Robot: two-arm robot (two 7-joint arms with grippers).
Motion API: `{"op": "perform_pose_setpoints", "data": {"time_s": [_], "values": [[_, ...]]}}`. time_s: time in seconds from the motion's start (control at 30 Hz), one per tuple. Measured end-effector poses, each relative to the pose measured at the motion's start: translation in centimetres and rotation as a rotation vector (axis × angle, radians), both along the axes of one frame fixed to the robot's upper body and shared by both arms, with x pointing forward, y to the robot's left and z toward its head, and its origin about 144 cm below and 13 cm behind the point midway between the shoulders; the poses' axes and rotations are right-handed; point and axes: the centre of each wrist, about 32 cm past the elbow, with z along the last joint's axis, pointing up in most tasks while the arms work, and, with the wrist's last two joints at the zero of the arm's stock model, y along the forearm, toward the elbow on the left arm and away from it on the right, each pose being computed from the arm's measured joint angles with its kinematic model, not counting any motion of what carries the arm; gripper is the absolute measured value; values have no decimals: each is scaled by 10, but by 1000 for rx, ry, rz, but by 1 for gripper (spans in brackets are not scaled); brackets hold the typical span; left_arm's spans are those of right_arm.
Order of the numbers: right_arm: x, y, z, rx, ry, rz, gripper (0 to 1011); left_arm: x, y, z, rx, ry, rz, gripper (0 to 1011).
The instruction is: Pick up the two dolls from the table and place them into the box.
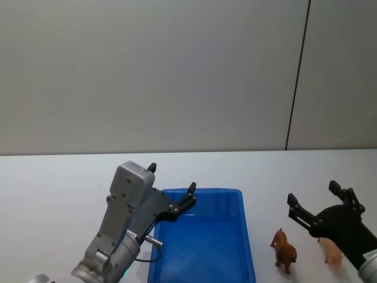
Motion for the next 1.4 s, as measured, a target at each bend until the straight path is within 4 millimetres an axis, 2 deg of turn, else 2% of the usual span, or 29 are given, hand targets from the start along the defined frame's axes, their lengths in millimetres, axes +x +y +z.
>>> {"op": "perform_pose_setpoints", "data": {"time_s": [0.9, 1.4], "values": [[0, 0, 0, 0, 0, 0, 1001, 0, 0, 0, 0, 0, 0, 1001], [10, -17, 0, -8, 53, 6, 1001, 0, 0, 0, 0, 0, 0, 1001]]}}
